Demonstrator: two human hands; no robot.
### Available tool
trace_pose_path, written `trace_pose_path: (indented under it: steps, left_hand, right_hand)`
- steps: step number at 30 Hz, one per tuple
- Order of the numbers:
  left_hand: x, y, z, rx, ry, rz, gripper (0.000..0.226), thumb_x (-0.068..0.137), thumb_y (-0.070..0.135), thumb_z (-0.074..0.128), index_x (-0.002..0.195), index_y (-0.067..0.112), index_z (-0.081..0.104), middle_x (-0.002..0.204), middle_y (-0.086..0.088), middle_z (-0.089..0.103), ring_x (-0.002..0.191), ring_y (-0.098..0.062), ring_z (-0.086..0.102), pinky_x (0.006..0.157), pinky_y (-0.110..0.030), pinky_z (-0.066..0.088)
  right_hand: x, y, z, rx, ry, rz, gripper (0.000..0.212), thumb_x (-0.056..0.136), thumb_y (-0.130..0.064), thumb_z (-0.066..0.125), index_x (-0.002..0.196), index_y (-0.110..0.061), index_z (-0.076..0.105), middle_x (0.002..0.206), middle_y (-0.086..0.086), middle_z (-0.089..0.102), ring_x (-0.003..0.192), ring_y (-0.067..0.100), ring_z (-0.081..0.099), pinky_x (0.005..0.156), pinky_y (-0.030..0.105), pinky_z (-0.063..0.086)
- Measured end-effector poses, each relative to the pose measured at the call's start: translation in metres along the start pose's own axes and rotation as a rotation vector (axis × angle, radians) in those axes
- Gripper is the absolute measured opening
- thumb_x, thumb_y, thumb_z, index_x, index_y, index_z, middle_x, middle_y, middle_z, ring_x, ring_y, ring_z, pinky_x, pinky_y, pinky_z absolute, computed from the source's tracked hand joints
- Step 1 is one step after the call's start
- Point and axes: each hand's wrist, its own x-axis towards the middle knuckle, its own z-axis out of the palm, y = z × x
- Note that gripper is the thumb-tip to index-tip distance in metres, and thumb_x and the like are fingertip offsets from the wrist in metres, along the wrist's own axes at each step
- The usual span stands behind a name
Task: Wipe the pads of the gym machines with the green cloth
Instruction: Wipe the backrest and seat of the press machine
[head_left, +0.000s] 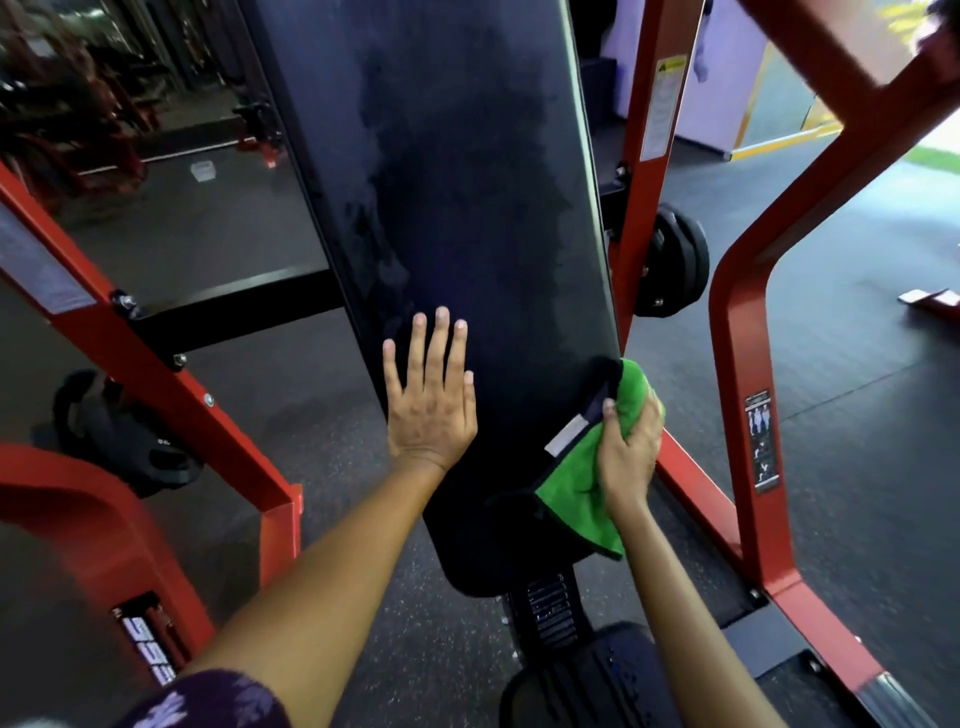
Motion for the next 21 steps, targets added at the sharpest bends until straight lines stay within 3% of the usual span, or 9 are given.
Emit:
trace_pose_path:
  steps: [2, 6, 8, 10, 15, 17, 21]
  left_hand:
    - [0.000, -0.002, 0.000, 0.001, -0.021, 0.004, 0.050, 0.100, 0.028, 0.017, 0.146, 0.011, 0.023, 0.152, -0.007, 0.020, 0.146, -0.018, -0.008, 0.117, -0.046, 0.001]
    - [0.002, -0.001, -0.004, -0.022, -0.041, -0.008, 0.049, 0.100, 0.028, 0.018, 0.145, 0.011, 0.026, 0.152, -0.006, 0.022, 0.147, -0.018, -0.005, 0.116, -0.047, 0.005]
    - [0.002, -0.002, -0.007, -0.041, -0.050, -0.010, 0.048, 0.100, 0.028, 0.018, 0.143, 0.010, 0.030, 0.151, -0.006, 0.025, 0.146, -0.020, 0.005, 0.115, -0.048, 0.007]
    - [0.002, -0.001, -0.011, -0.067, -0.052, -0.002, 0.047, 0.096, 0.026, 0.030, 0.139, 0.009, 0.036, 0.147, -0.008, 0.032, 0.140, -0.025, 0.022, 0.113, -0.049, 0.013]
    - [0.032, -0.011, -0.035, -0.161, -0.140, 0.089, 0.047, 0.084, 0.031, 0.040, 0.125, 0.009, 0.046, 0.132, -0.009, 0.051, 0.119, -0.027, 0.042, 0.099, -0.048, 0.026]
    - [0.048, -0.026, -0.047, -0.184, -0.169, 0.132, 0.046, 0.085, 0.035, 0.040, 0.124, 0.011, 0.047, 0.135, -0.007, 0.047, 0.121, -0.025, 0.041, 0.102, -0.048, 0.024]
    - [0.110, -0.064, -0.070, -0.163, -0.210, 0.029, 0.051, 0.085, 0.035, 0.041, 0.123, 0.006, 0.057, 0.138, -0.011, 0.050, 0.129, -0.023, 0.036, 0.105, -0.048, 0.020]
  right_hand:
    - [-0.004, -0.021, 0.004, -0.080, -0.037, -0.088, 0.053, 0.096, -0.024, 0.052, 0.145, -0.018, 0.033, 0.152, 0.007, 0.029, 0.140, 0.028, 0.024, 0.116, 0.046, 0.019]
    - [-0.010, -0.056, 0.007, -0.222, -0.131, -0.230, 0.055, 0.095, -0.020, 0.054, 0.146, -0.020, 0.033, 0.156, 0.006, 0.020, 0.143, 0.034, 0.014, 0.118, 0.046, 0.009]
    - [-0.013, -0.069, 0.011, -0.264, -0.182, -0.296, 0.058, 0.094, -0.018, 0.056, 0.146, -0.022, 0.032, 0.157, 0.003, 0.017, 0.144, 0.036, 0.010, 0.117, 0.044, 0.005]
    - [-0.015, -0.082, 0.015, -0.285, -0.265, -0.376, 0.060, 0.093, -0.016, 0.056, 0.147, -0.024, 0.029, 0.157, -0.003, 0.012, 0.145, 0.037, 0.004, 0.116, 0.039, 0.000]
    - [0.005, -0.139, 0.028, -0.367, -0.379, -0.557, 0.059, 0.096, -0.021, 0.051, 0.147, -0.032, 0.025, 0.157, -0.009, 0.010, 0.145, 0.034, -0.003, 0.117, 0.047, 0.008]
    - [0.011, -0.165, 0.035, -0.364, -0.370, -0.593, 0.058, 0.095, -0.019, 0.053, 0.147, -0.030, 0.029, 0.157, -0.006, 0.016, 0.145, 0.036, 0.000, 0.118, 0.049, 0.012]
    - [0.024, -0.221, 0.051, -0.365, -0.417, -0.705, 0.061, 0.094, -0.017, 0.054, 0.147, -0.031, 0.028, 0.157, -0.005, 0.018, 0.144, 0.037, 0.003, 0.118, 0.050, 0.012]
